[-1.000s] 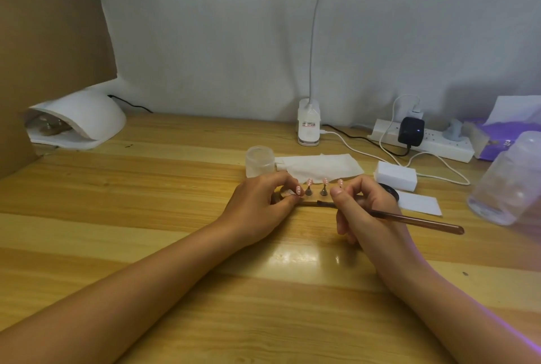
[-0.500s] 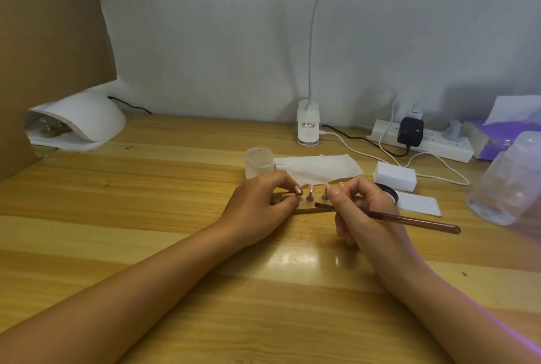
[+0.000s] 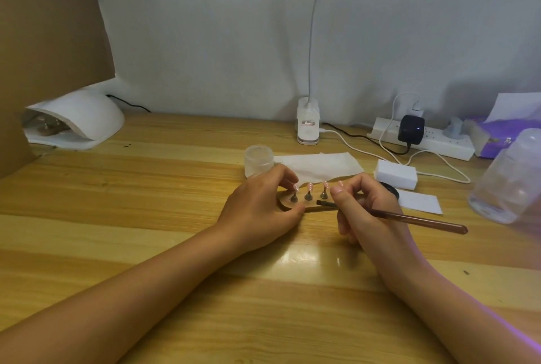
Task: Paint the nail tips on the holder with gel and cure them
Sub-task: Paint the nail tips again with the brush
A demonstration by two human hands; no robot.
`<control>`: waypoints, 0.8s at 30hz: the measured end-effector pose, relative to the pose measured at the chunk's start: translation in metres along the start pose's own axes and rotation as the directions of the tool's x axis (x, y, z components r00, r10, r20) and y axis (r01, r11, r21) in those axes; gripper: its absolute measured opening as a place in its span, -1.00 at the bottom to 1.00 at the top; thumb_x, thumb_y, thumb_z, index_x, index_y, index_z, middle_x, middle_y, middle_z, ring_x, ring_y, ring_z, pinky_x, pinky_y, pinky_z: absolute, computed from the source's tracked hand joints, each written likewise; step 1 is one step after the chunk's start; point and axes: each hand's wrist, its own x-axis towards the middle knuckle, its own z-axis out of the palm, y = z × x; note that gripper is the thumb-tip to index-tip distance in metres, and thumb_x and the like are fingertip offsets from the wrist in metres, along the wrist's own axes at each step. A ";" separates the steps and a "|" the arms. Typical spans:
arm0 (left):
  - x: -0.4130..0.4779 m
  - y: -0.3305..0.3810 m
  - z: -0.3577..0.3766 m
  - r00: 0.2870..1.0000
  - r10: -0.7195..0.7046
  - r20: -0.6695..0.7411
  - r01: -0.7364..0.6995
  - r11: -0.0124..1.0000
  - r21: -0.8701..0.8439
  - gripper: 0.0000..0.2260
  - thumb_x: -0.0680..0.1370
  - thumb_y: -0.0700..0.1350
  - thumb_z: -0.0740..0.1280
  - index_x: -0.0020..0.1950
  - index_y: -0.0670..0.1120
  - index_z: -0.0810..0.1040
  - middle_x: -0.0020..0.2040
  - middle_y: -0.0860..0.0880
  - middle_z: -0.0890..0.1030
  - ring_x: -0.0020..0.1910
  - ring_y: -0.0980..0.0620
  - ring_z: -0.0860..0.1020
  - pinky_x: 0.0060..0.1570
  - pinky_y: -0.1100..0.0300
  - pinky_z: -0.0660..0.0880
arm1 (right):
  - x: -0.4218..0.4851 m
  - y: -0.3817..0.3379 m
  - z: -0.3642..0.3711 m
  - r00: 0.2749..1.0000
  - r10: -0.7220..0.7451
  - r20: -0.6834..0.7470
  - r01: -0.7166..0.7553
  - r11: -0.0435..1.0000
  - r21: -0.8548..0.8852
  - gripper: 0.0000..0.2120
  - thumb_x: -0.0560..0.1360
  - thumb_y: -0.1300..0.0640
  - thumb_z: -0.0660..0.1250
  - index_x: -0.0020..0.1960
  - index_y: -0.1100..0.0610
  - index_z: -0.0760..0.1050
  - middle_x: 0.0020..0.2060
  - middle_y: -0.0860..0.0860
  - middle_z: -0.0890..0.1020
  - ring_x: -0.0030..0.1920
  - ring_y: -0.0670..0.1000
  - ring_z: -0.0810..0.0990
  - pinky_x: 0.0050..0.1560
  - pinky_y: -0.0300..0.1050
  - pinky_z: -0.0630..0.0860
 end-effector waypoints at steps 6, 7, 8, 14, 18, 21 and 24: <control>0.001 -0.003 -0.002 0.997 -0.063 -0.033 0.063 0.998 -0.006 -0.75 0.45 -0.01 0.40 0.10 0.13 0.48 0.02 0.23 0.52 0.04 0.15 0.38 -0.08 0.21 0.40 | -0.001 0.001 0.000 1.000 -0.017 -0.003 0.017 1.000 0.004 -0.79 0.59 0.09 0.27 -0.11 0.23 0.44 -0.51 -0.01 0.54 -0.50 -0.16 0.46 -0.46 -0.37 0.36; 0.001 -0.003 -0.003 0.997 -0.066 -0.026 0.066 0.998 -0.014 -0.74 0.46 -0.03 0.39 0.13 0.12 0.49 0.03 0.22 0.51 0.08 0.14 0.38 -0.02 0.19 0.43 | -0.001 0.001 0.000 1.000 -0.014 0.003 0.014 1.000 0.016 -0.80 0.59 0.10 0.27 -0.11 0.24 0.44 -0.50 0.00 0.54 -0.49 -0.15 0.47 -0.45 -0.35 0.37; 0.002 -0.003 -0.003 0.998 -0.066 -0.019 0.066 0.998 -0.015 -0.74 0.48 -0.05 0.37 0.16 0.11 0.50 0.05 0.21 0.51 0.12 0.13 0.37 0.03 0.17 0.44 | -0.001 0.001 0.000 1.000 -0.010 0.010 0.009 0.999 0.032 -0.79 0.60 0.11 0.26 -0.11 0.24 0.44 -0.50 0.00 0.55 -0.48 -0.13 0.48 -0.44 -0.33 0.39; 0.004 -0.005 -0.003 0.999 -0.030 -0.019 0.030 0.999 -0.034 -0.74 0.56 -0.05 0.37 0.24 0.09 0.51 0.08 0.25 0.46 0.19 0.15 0.36 0.07 0.19 0.35 | -0.003 -0.003 0.000 0.998 -0.010 0.061 0.004 0.995 0.097 -0.80 0.62 0.14 0.22 -0.10 0.25 0.43 -0.47 0.03 0.57 -0.44 -0.11 0.51 -0.40 -0.33 0.43; 0.004 -0.005 -0.003 1.000 -0.024 0.012 0.025 0.998 -0.053 -0.73 0.57 0.05 0.36 0.26 0.10 0.52 0.13 0.25 0.49 0.23 0.14 0.34 0.14 0.16 0.35 | -0.002 -0.003 0.000 0.998 0.006 0.068 -0.013 0.994 0.109 -0.80 0.62 0.13 0.21 -0.08 0.25 0.44 -0.45 0.02 0.58 -0.41 -0.11 0.53 -0.36 -0.31 0.48; 0.004 -0.004 -0.001 1.000 0.014 0.012 -0.014 1.000 0.000 -0.72 0.56 0.09 0.35 0.26 0.11 0.50 0.21 0.16 0.50 0.25 0.13 0.29 0.09 0.24 0.24 | -0.002 -0.002 0.000 0.998 0.023 0.055 -0.029 0.992 0.119 -0.78 0.63 0.11 0.20 -0.07 0.27 0.43 -0.46 0.00 0.57 -0.40 -0.12 0.53 -0.34 -0.34 0.48; 0.004 -0.001 0.000 0.999 0.025 -0.020 -0.024 0.999 0.044 -0.73 0.55 0.09 0.36 0.24 0.11 0.51 0.22 0.13 0.47 0.26 0.09 0.28 0.12 0.23 0.22 | -0.001 -0.001 0.001 0.998 0.041 0.040 -0.046 0.991 0.124 -0.77 0.63 0.09 0.19 -0.07 0.25 0.44 -0.46 0.00 0.57 -0.39 -0.13 0.52 -0.34 -0.37 0.46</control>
